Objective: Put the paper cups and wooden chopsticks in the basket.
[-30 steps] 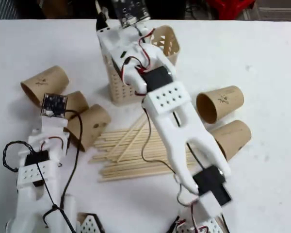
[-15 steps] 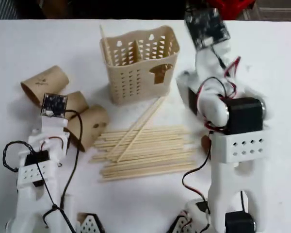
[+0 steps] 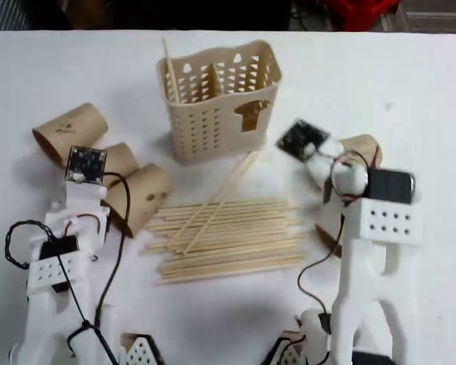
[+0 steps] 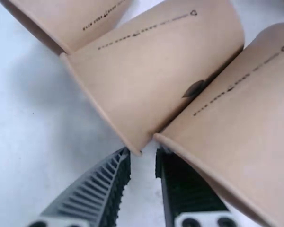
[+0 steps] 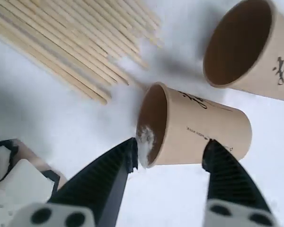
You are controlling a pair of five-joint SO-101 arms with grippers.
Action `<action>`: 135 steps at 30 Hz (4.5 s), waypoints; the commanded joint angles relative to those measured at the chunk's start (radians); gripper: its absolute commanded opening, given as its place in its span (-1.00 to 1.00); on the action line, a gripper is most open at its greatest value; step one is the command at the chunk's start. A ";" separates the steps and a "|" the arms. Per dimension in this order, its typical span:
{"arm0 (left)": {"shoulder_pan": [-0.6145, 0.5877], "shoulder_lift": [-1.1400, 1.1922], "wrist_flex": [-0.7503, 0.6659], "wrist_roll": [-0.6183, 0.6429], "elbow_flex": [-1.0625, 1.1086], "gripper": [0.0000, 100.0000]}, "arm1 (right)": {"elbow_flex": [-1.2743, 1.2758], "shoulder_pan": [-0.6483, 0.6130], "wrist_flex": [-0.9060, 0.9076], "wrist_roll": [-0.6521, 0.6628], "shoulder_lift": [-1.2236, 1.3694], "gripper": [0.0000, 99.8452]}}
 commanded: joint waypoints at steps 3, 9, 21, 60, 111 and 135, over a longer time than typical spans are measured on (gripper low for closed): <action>0.013 -0.031 -0.026 -0.009 -0.003 -0.78 | 0.256 0.038 -0.232 0.061 -0.097 -0.32; 0.013 -0.031 -0.026 -0.009 -0.003 -0.78 | 0.384 0.064 -0.423 0.060 -0.087 -0.30; 0.013 -0.031 -0.026 -0.009 -0.003 -0.78 | 0.425 0.257 -0.762 0.031 0.108 -0.51; 0.013 -0.031 -0.026 -0.009 -0.002 -0.78 | -1.166 -0.323 -0.223 -0.994 0.550 -0.97; 0.013 -0.031 -0.026 -0.009 -0.002 -0.78 | -1.527 -0.321 -0.306 -1.013 0.921 -0.52; 0.013 -0.031 -0.026 -0.009 -0.002 -0.78 | -1.069 0.056 0.130 -0.324 0.917 -0.51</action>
